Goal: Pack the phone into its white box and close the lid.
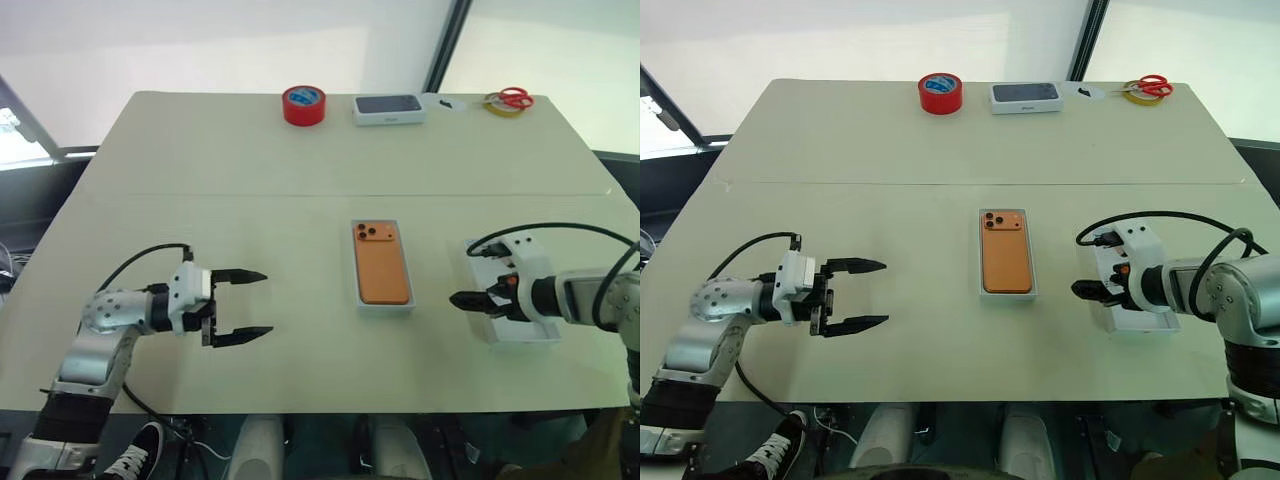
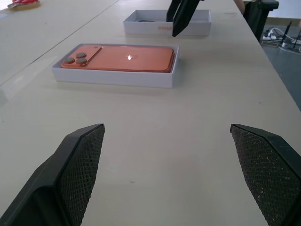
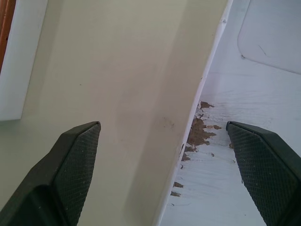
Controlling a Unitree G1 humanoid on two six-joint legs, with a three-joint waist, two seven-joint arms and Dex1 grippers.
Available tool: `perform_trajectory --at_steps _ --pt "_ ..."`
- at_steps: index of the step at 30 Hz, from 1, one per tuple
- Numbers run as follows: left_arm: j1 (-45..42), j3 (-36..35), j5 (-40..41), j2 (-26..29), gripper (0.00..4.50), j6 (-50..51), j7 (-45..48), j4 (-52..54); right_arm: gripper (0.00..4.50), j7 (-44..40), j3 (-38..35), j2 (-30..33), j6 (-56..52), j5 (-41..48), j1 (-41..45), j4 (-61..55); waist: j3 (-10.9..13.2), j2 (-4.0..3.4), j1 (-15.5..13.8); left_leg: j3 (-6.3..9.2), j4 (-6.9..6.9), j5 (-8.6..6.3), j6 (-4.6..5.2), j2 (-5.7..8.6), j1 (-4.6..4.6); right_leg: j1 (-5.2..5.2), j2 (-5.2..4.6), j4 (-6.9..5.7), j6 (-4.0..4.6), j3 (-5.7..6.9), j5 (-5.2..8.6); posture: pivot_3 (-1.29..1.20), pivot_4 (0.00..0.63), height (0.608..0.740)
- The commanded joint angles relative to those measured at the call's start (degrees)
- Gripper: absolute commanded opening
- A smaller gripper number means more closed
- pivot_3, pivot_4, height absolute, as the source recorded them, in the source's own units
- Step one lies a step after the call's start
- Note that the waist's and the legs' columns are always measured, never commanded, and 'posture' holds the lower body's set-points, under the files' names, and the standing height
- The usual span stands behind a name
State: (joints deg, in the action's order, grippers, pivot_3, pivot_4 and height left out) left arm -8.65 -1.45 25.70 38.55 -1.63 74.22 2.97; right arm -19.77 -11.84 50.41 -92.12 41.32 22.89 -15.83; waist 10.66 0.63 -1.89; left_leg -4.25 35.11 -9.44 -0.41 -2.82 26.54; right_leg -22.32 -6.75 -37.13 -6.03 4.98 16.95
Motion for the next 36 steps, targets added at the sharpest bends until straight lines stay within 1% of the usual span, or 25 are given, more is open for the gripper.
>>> perform_trajectory --at_steps 1,7,8,13,16,17,18,19,20,21,22,23,24,25,28,30,31,34,35,36 --pt "0.46 -0.44 0.2 -0.22 4.5 -0.38 -1.01 2.14 3.22 2.97 -0.1 -1.07 -0.38 0.08 -0.77 0.8 -0.01 0.01 -0.01 0.0 0.0 0.0 0.0 0.0 0.0 0.0 0.0 0.0 0.0 0.0 0.0 0.0 0.15 0.74" --pt "0.36 -0.42 -0.13 -0.05 4.5 -0.51 -1.75 2.14 0.37 6.56 -0.3 -2.63 -0.38 0.15 -1.85 -0.29 -0.08 0.1 0.12 -0.02 0.0 0.0 0.01 -0.01 -0.01 0.02 0.05 -0.01 -0.01 -0.01 -0.01 0.0 0.15 0.74" --pt "0.27 -0.39 -0.09 0.0 4.5 -0.45 -1.7 2.02 0.03 7.02 -0.6 -3.09 -0.38 0.53 -1.98 -0.47 -0.11 0.15 0.2 -0.02 0.0 0.0 0.01 -0.02 -0.02 0.02 0.06 0.0 -0.01 -0.01 -0.01 0.0 0.15 0.74" --pt "-1.03 0.3 -0.02 0.12 4.5 0.75 -1.42 0.92 0.03 9.73 -1.81 -4.93 -0.38 -0.06 -1.07 -1.09 -0.27 0.41 0.56 -0.01 0.01 -0.01 0.02 -0.04 -0.04 0.0 0.06 0.0 0.0 -0.01 0.0 0.0 0.15 0.74" --pt "-1.83 0.64 0.27 -0.22 3.73 2.34 -1.89 0.13 0.0 11.78 -3.65 -6.66 0.73 -4.31 2.84 1.74 -0.28 0.41 1.24 -0.01 0.01 -0.01 0.02 -0.05 -0.04 0.0 0.05 0.0 0.0 -0.01 -0.01 0.0 0.15 0.74" --pt "-1.97 0.73 0.4 -0.29 3.2 2.96 -1.97 0.0 0.0 12.03 -3.72 -6.96 1.49 -5.37 3.93 2.39 -0.28 0.39 1.37 -0.02 0.02 -0.01 0.02 -0.04 -0.04 0.01 0.05 0.0 0.02 -0.02 -0.01 0.0 0.15 0.74" --pt "-1.93 0.78 0.35 -0.64 2.79 3.12 -2.39 0.12 0.0 11.87 -2.73 -6.8 3.59 -6.51 5.52 3.24 -0.25 0.36 1.39 -0.08 0.01 -0.01 0.02 -0.04 -0.02 0.03 0.05 -0.03 0.03 -0.09 -0.02 0.0 0.15 0.74" --pt "-1.83 0.83 0.75 -0.87 2.24 3.83 -2.42 0.38 0.0 11.87 -2.16 -7.05 5.39 -7.5 7.06 4.19 -0.24 0.33 1.43 -0.13 0.0 -0.01 0.03 -0.03 0.03 -0.02 0.04 -0.09 0.02 -0.15 -0.03 0.0 0.15 0.74" --pt "-1.78 0.83 1.02 -1.01 1.82 4.29 -2.43 0.53 0.0 11.74 -1.7 -7.27 6.48 -8.28 8.09 4.87 -0.21 0.28 1.48 -0.15 -0.02 -0.01 0.04 -0.02 0.04 -0.05 0.05 -0.1 0.0 -0.16 -0.04 0.0 0.15 0.74" --pt "-1.73 0.83 1.29 -1.01 1.24 5.07 -2.41 0.71 0.0 11.57 -1.51 -7.87 7.94 -9.0 9.37 5.71 -0.18 0.23 1.55 -0.18 -0.04 -0.01 0.04 -0.01 0.06 -0.1 0.05 -0.1 -0.01 -0.18 -0.04 0.0 0.15 0.74" --pt "-1.77 0.86 1.14 -1.28 0.76 5.23 -2.7 0.84 0.0 10.97 -0.59 -8.76 10.79 -9.9 11.47 6.98 -0.17 0.23 1.68 -0.22 -0.05 -0.01 0.04 0.02 0.08 -0.14 0.06 -0.11 -0.02 -0.2 -0.05 0.0 0.15 0.74" --pt "-1.94 0.89 0.95 -1.67 0.18 5.63 -3.18 0.87 0.0 10.87 0.08 -10.29 14.21 -11.01 13.94 8.66 -0.17 0.23 1.75 -0.23 -0.05 -0.01 0.04 0.03 0.06 -0.14 0.12 -0.12 -0.05 -0.2 -0.06 0.0 0.15 0.74" --pt "-2.24 0.9 0.51 -2.33 0.03 5.38 -3.93 0.83 0.0 11.11 -1.05 -13.57 17.16 -10.82 16.72 10.3 -0.18 0.22 2.03 -0.23 -0.05 -0.01 0.04 0.02 0.07 -0.14 0.16 -0.12 -0.05 -0.2 -0.07 0.0 0.15 0.74" --pt "-2.54 0.88 0.33 -2.9 0.03 5.45 -4.6 0.78 0.0 11.01 -1.48 -15.97 19.04 -10.61 18.49 11.12 -0.17 0.22 2.42 -0.24 -0.04 0.0 0.04 0.01 0.04 -0.14 0.18 -0.15 -0.06 -0.2 -0.07 0.0 0.15 0.74" --pt "-3.45 1.16 0.15 -4.62 0.03 6.68 -6.67 0.67 0.0 8.59 2.87 -22.16 27.69 -11.87 19.33 8.6 -0.18 0.24 2.6 -0.19 -0.06 0.0 0.04 0.0 0.04 -0.15 0.24 -0.27 -0.09 -0.2 -0.09 0.0 0.15 0.74" --pt "-3.58 1.44 -0.76 -5.73 0.03 6.16 -8.23 0.99 0.0 5.38 2.69 -28.58 34.59 -9.03 19.48 6.11 -0.17 0.22 2.59 -0.2 -0.1 0.0 0.04 0.0 0.04 -0.14 0.25 -0.27 -0.12 -0.19 -0.1 0.0 0.15 0.74" --pt "-3.52 1.52 -0.86 -5.98 0.03 6.11 -8.68 1.26 0.0 4.07 2.29 -30.61 36.71 -7.9 19.5 5.3 -0.17 0.21 2.59 -0.22 -0.11 0.0 0.04 0.0 0.06 -0.17 0.25 -0.27 -0.13 -0.2 -0.11 0.0 0.15 0.74" --pt "-3.13 1.25 -1.83 -7.62 0.03 6.03 -12.45 2.27 0.0 1.44 0.4 -37.43 38.03 -1.13 18.03 1.48 -0.16 0.2 2.4 -0.21 -0.05 0.01 0.04 -0.01 0.07 -0.16 0.25 -0.35 -0.19 -0.19 -0.14 0.0 0.15 0.74" --pt "-2.91 1.17 -1.7 -7.86 0.03 6.45 -13.06 2.54 0.0 1.33 0.35 -38.7 37.77 0.1 16.98 0.42 -0.17 0.21 2.32 -0.19 -0.04 0.01 0.04 -0.01 0.06 -0.12 0.25 -0.35 -0.2 -0.19 -0.15 0.0 0.15 0.74" --pt "-2.67 1.15 -1.7 -7.97 0.03 6.44 -13.5 2.91 0.0 1.92 -1.08 -40.69 35.62 3.88 15.8 -0.26 -0.18 0.23 2.26 -0.18 -0.01 0.0 0.03 -0.01 0.05 -0.09 0.24 -0.34 -0.21 -0.19 -0.15 0.0 0.15 0.74"
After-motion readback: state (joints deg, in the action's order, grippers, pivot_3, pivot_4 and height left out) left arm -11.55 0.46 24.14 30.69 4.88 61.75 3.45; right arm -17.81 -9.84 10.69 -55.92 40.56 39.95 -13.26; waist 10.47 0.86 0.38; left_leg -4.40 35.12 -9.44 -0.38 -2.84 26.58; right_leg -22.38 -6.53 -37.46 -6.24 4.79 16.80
